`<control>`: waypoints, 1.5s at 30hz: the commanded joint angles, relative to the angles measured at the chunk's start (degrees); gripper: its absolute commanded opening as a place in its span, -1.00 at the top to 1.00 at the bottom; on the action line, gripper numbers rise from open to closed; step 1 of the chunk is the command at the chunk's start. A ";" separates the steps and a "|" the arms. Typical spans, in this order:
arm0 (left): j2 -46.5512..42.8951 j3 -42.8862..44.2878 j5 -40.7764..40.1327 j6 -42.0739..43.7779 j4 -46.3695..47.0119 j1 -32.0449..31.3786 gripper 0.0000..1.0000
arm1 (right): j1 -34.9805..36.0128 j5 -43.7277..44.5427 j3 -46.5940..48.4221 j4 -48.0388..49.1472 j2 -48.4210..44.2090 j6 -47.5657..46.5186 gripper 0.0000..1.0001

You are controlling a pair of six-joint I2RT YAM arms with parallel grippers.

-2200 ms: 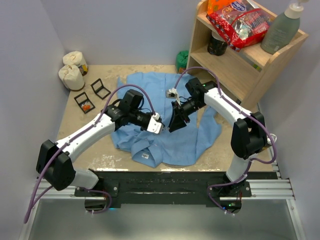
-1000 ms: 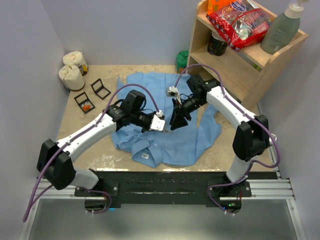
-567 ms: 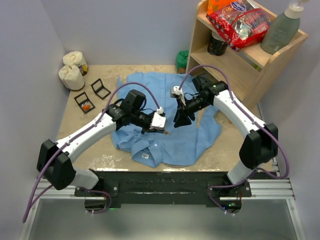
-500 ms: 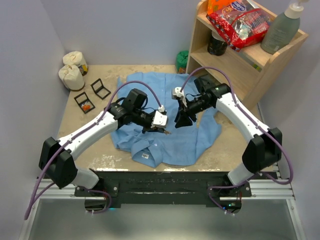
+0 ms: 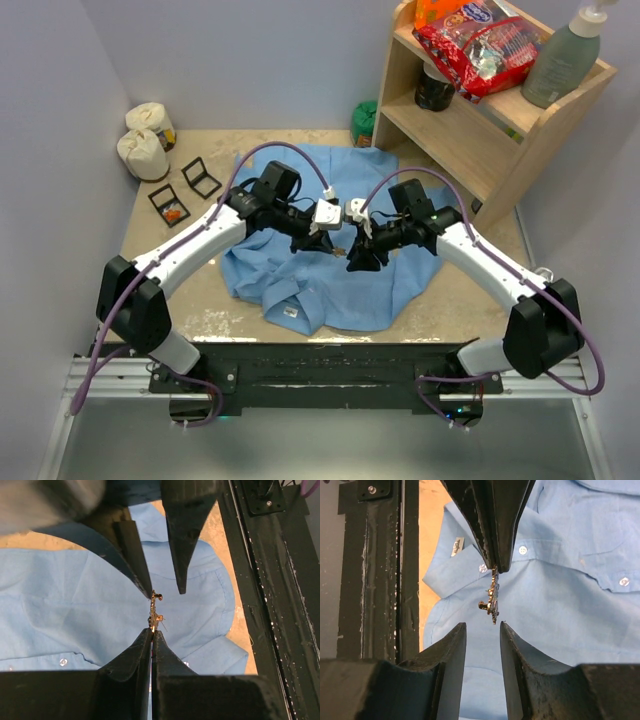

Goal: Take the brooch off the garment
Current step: Close the brooch.

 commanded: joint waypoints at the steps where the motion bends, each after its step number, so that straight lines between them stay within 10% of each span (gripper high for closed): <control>1: 0.24 2.32 1.68 -1.48 -2.45 0.22 1.00 | 0.18 -1.75 -2.14 11.86 -2.11 7.41 0.31; 18: 1.74 2.76 2.56 -3.51 -1.75 1.09 1.00 | 0.18 -0.26 -2.58 13.28 -2.90 7.61 0.58; 25: 1.65 2.67 2.82 -4.21 -1.13 2.07 1.00 | 0.18 -1.05 -2.85 11.61 -3.17 6.02 1.00; 35: 0.95 1.36 3.70 -4.39 0.10 2.33 1.00 | 0.18 -3.68 -1.62 10.02 -2.38 5.75 1.00; 45: -3.89 -4.18 1.76 0.61 6.16 3.21 0.34 | -1.31 -12.82 3.39 4.58 0.43 9.09 1.00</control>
